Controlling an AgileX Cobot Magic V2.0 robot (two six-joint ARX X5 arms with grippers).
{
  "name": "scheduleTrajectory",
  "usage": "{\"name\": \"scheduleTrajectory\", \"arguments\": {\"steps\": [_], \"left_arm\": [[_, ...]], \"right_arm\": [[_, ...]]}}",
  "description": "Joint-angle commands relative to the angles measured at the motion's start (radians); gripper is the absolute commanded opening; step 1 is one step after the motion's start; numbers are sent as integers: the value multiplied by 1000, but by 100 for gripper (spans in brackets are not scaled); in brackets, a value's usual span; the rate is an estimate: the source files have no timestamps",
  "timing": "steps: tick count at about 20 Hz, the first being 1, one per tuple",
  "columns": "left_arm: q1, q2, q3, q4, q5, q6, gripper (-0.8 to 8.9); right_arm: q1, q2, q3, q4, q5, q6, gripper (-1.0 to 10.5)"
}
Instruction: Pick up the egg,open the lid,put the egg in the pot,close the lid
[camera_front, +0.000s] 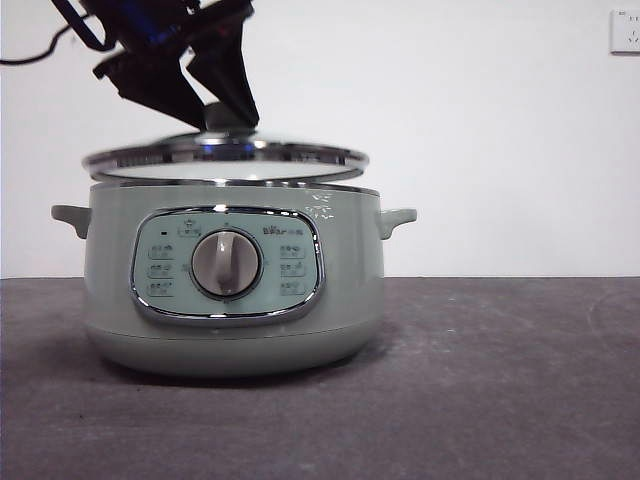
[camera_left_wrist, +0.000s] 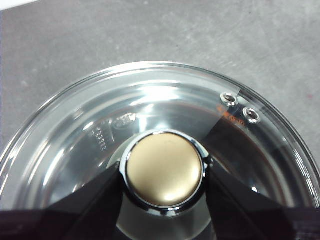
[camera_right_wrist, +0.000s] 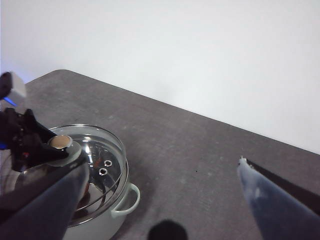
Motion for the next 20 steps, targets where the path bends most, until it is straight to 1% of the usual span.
{"name": "scheduleTrajectory", "arguments": {"steps": [1,8,10,12,16,20], "left_arm": [[-2,13,3,39,4,11,-9],[-37,36,3,38,3,11,-9],[-50,36,3,34,-13,11,-9],[-51,38,3,12,-14,11,-9],[-51,40,3,-45,-54,11,-9],[-50,40,3,-78,-56,12,-9]], "right_arm": [[0,-4,0,-11,0,13,505],[0,-2,0,-17,0,13,505],[0,-2,0,-17,0,13,505],[0,-2,0,-18,0,13,505],[0,-2,0,-18,0,13,505],[0,-2,0,-18,-1,13,505]]}}
